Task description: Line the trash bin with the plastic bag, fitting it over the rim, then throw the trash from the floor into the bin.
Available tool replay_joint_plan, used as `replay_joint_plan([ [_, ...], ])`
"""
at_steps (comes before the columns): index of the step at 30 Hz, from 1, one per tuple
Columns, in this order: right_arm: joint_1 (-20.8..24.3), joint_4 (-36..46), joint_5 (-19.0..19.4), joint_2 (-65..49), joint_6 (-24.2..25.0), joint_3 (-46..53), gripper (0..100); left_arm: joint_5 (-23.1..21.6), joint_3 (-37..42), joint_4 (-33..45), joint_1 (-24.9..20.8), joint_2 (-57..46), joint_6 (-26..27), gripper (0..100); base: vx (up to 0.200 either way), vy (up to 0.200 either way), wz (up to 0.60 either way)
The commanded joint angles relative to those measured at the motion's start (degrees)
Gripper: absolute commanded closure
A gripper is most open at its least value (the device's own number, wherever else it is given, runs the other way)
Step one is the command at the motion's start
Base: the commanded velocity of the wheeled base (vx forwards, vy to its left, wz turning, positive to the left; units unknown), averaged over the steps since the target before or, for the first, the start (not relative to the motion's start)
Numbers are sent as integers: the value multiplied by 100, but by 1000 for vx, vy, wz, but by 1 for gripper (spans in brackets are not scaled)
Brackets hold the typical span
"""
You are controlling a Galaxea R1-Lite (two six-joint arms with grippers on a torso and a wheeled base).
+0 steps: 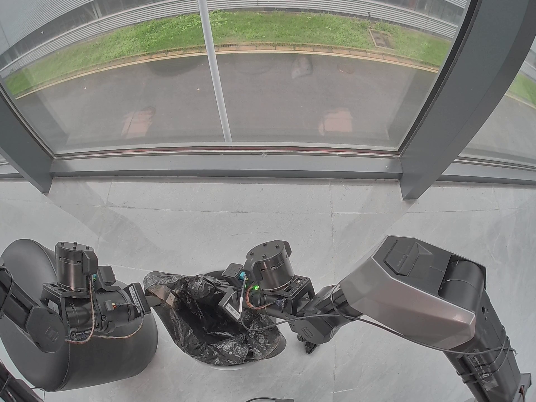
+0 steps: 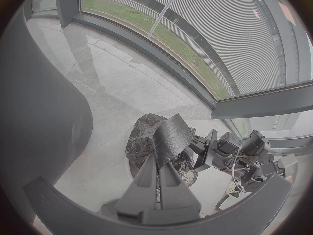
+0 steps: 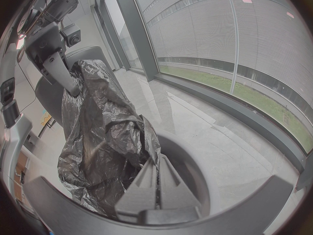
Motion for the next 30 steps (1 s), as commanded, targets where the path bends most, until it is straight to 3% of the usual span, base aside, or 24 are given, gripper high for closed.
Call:
replay_joint_plan([
  [1,2,-5,-12,-257,1,172,100,7,3,0,-1,-10,-14,100,0,0,0],
  [7,29,-23,-443,-608,-17,471,100,-2,12,0,-1,-10,-23,100,0,0,0],
  [13,73,-84,-1172,-977,-228,744,100,-2,3,0,-1,-19,-23,100,0,0,0],
  [23,539,-84,-2438,-1144,-526,876,100,-2,3,0,16,-1,-32,100,0,0,0],
  [30,688,-5,-2807,-1144,-526,902,100,-2,-6,-9,43,-10,-32,100,0,0,0],
])
